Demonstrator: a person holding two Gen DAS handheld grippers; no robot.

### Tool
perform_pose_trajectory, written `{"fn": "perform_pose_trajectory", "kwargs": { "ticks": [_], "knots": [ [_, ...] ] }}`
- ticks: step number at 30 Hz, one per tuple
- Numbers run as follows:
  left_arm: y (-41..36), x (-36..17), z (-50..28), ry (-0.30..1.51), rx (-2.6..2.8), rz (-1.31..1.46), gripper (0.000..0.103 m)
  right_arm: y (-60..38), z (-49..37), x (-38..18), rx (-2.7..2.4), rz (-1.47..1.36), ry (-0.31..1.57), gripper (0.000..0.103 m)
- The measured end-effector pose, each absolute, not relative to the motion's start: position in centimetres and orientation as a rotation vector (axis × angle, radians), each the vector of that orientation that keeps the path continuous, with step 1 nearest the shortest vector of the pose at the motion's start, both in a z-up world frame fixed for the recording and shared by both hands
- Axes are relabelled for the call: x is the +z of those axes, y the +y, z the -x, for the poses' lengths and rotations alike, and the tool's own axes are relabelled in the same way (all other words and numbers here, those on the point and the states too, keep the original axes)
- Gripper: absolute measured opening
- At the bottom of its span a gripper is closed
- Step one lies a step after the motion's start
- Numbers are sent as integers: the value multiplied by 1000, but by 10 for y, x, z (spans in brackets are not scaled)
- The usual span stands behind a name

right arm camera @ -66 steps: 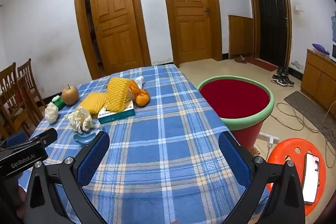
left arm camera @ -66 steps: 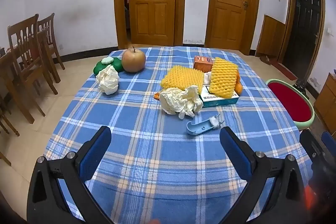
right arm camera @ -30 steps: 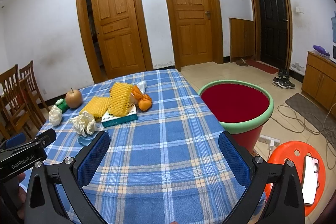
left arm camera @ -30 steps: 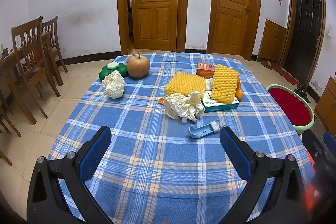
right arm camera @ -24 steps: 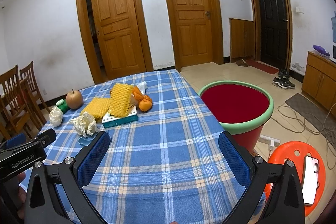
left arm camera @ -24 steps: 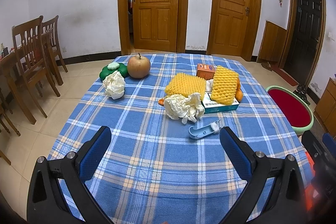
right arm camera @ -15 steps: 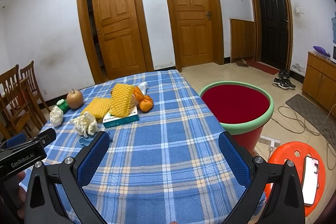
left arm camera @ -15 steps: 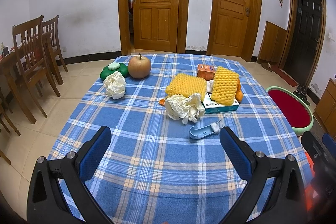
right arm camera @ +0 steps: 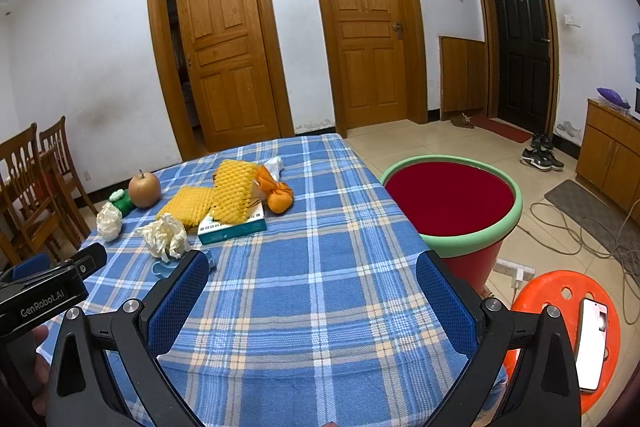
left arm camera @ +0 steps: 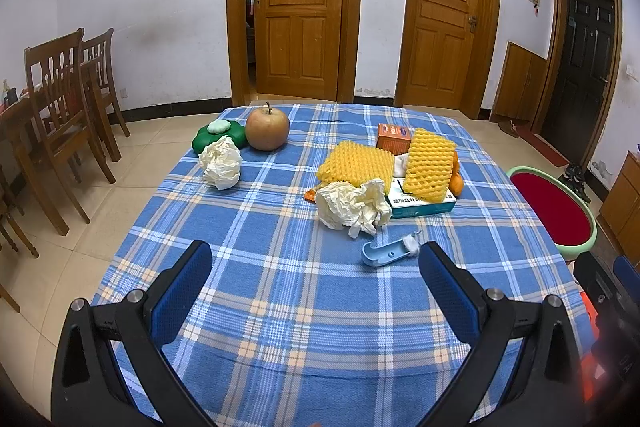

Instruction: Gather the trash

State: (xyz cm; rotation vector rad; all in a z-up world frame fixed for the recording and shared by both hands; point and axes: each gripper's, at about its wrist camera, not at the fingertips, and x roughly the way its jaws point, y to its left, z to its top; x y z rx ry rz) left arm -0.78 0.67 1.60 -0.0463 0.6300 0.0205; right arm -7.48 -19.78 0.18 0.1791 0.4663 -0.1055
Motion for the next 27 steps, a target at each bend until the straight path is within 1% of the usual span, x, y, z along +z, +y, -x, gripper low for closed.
{"fn": "perform_pose_trajectory", "kwargs": {
  "ticks": [27],
  "knots": [
    [7,23,5,632,1,51,101,-194,75,8,-109,-178,462,103]
  ]
}}
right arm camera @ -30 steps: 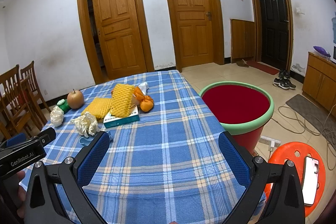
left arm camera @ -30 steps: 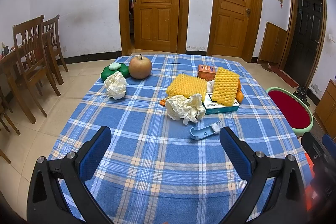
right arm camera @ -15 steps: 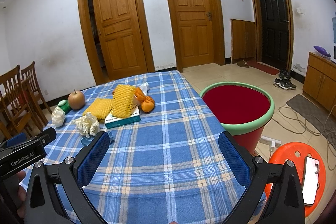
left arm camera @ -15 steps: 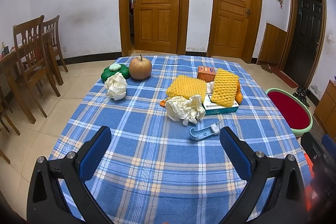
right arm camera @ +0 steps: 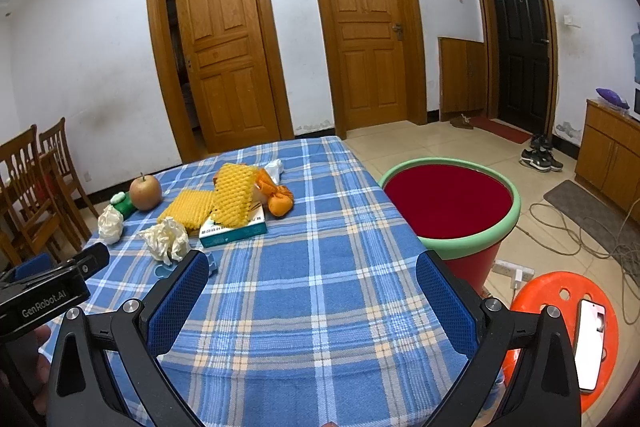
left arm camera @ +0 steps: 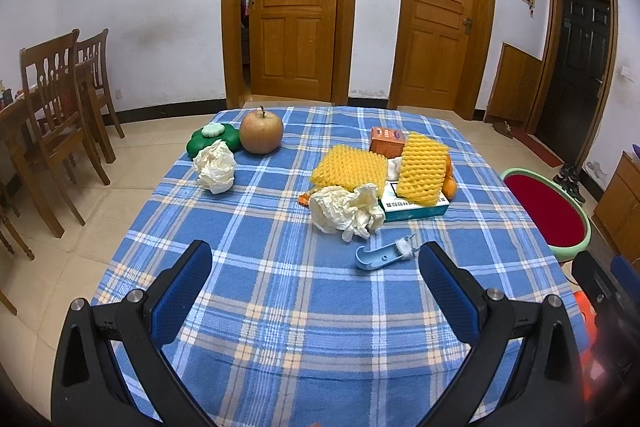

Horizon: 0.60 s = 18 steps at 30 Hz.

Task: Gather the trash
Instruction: 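Grasp the crumpled white tissue with the left tool while the right tool grasps the orange mesh fruit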

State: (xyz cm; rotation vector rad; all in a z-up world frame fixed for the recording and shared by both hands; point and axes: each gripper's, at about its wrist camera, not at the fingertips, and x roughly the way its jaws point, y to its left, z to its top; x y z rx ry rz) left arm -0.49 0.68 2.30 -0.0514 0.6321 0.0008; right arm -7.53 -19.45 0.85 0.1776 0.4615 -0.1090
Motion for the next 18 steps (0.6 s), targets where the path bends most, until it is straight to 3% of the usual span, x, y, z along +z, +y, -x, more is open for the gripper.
{"fn": "perform_pose_trajectory", "kwargs": {
  "ticks": [9,18],
  "knots": [
    [21,30,-13,664,-11,77,101,-193,61,21,-65,-196,494,103],
    [61,23,-62,713,61,88,101,-196,-5,14,-19,-256,590,103]
  ]
}}
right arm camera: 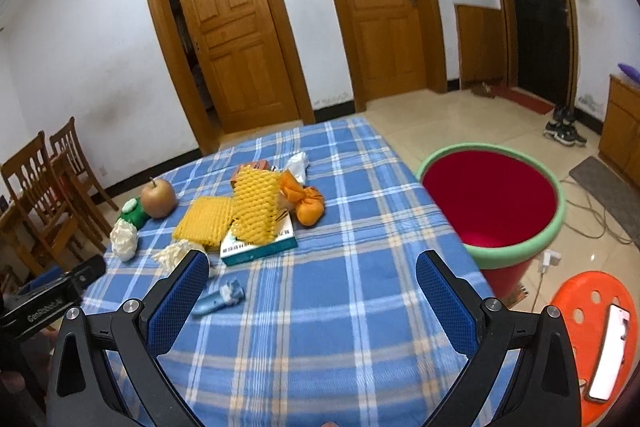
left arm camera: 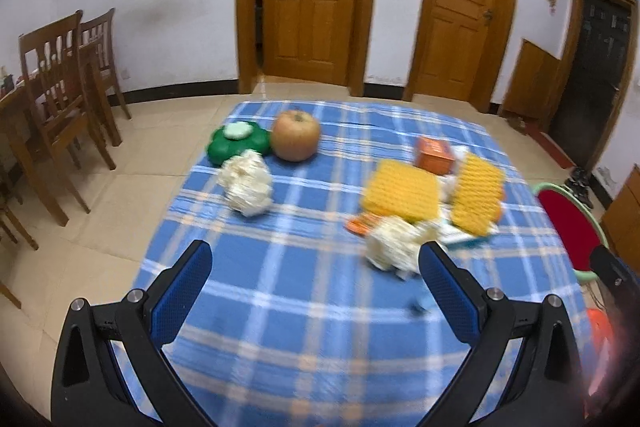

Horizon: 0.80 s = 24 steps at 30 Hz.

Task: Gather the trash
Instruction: 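Grasp the crumpled white tissue with the left tool while the right tool grasps the orange mesh fruit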

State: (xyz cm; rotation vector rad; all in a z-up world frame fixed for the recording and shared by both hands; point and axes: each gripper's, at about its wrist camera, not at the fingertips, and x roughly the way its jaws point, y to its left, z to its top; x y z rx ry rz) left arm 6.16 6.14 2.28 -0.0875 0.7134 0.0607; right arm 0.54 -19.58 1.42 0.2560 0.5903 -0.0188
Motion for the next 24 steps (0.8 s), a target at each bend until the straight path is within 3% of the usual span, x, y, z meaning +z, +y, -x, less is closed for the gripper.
{"fn": "perform_pose_trajectory", "kwargs": {
  "ticks": [7,15,21,23,24],
  "knots": [
    [103,7,-114,756,162,83,101,-207,-64,-4,-8,-253,683,103],
    [126,-24,-166,839,156,80,90,-218,-113,-31,-35,-253,772,103],
    [129,-47,-183,910,75,121,71,-212,-141,-46,-41,-221,825,103],
    [129,-53,-185,929,56,142,55,-209,-147,-49,-46,-205,843,103],
    [131,-56,-187,940,47,157,52,-209,-150,-51,-50,-199,848,103]
  ]
}}
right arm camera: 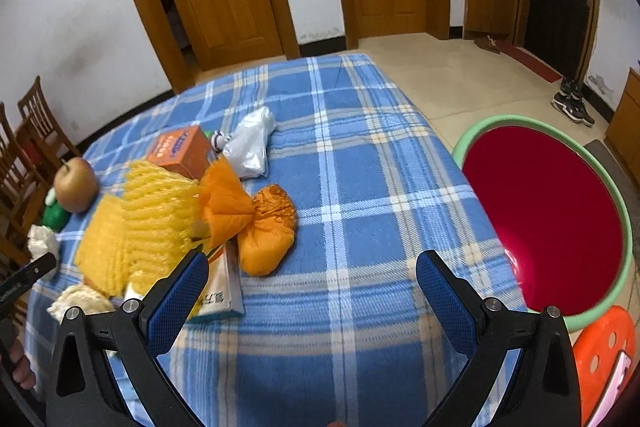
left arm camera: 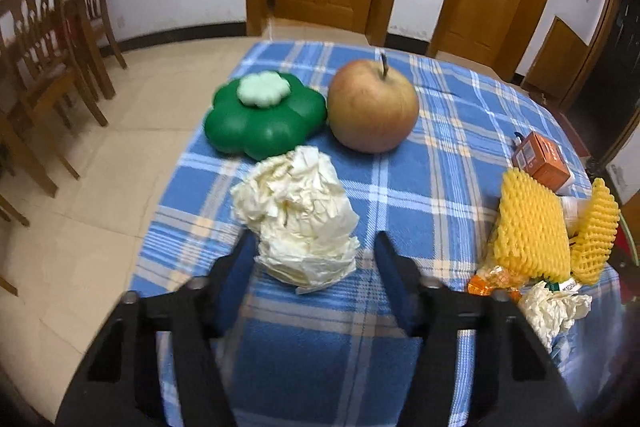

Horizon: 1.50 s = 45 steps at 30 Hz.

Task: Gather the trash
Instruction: 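Grasp the crumpled white tissue with the left tool while the right tool grasps the orange mesh fruit, then carry the orange mesh fruit over the red bucket and open the right tool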

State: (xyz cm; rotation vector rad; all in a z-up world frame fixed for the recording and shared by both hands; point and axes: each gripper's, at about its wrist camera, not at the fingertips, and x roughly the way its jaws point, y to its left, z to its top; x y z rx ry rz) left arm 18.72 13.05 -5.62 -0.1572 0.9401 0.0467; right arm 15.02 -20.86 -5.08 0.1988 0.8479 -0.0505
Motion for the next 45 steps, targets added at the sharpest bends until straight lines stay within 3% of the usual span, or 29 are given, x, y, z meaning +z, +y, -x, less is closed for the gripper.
{"fn": "perform_pose_trajectory", "kwargs": {
  "ticks": [2,9,10,13,14,37,45],
  "knots": [
    [131,-61,-189,957,41,180,45,-208,-153,-52,-55,-191,856,96],
    [126,-59,-186,924,0,167,39,-204,-169,-62,-11,-194,878,69],
    [125,-58,-183,918,-4,164,39,-203,-168,-61,-7,-187,872,63],
    [123,-51,-177,901,-8,164,39,-202,-169,-62,31,-189,860,28],
    [122,-48,-174,894,-7,163,39,-204,-167,-63,39,-207,856,25],
    [17,24,-108,801,-146,127,39,-280,-63,-19,50,-345,701,22],
    [-35,25,-109,848,-253,129,39,-336,-39,-15,-48,-368,671,22]
  ]
}}
